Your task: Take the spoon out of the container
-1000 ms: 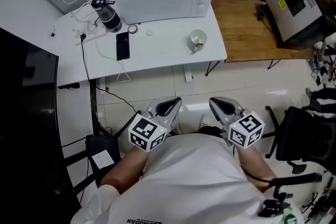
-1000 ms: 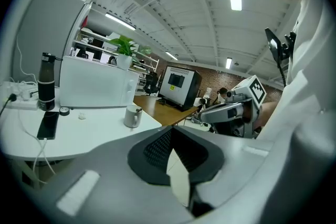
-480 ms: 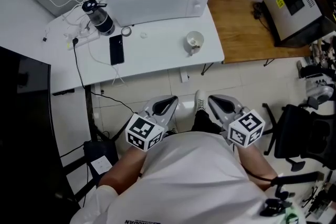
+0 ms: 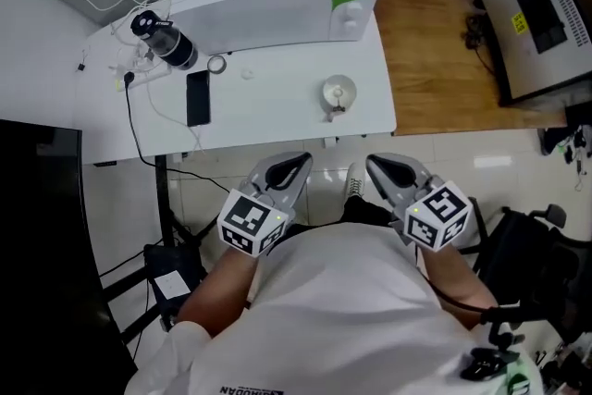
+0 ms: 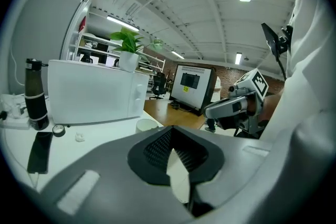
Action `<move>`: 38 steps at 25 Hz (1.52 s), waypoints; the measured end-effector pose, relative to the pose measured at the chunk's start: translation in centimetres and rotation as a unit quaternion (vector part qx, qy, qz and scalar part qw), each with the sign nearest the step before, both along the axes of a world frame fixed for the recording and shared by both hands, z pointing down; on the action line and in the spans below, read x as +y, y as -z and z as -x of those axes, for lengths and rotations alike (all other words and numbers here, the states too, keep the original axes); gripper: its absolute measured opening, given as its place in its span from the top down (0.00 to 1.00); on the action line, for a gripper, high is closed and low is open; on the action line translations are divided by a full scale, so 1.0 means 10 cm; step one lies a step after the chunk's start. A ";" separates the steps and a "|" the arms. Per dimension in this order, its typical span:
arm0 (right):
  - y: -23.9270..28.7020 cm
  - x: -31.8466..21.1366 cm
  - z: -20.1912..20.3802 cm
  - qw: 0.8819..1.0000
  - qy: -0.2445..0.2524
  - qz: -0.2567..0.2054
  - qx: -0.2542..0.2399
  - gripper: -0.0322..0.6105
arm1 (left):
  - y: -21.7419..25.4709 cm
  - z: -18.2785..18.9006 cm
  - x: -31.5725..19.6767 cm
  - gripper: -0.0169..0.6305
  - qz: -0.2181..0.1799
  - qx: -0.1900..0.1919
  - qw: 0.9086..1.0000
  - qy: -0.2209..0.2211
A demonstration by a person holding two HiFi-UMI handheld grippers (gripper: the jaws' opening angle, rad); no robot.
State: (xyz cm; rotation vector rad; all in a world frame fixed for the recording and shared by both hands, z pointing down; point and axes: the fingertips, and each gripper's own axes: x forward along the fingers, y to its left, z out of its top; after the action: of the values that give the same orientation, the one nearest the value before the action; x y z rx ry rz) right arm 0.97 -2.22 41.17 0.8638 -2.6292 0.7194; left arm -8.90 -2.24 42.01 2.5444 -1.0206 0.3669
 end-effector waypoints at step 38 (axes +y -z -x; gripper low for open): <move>-0.22 -1.15 -0.48 0.998 -0.042 0.030 -0.026 0.94 | -0.48 -0.55 -1.12 0.94 -0.064 -0.184 0.972 -0.133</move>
State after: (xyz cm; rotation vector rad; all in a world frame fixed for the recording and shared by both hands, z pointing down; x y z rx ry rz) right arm 5.78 -13.70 43.35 0.9548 -2.6145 0.8497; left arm -3.42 -13.42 46.77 2.8027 -0.8410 0.9036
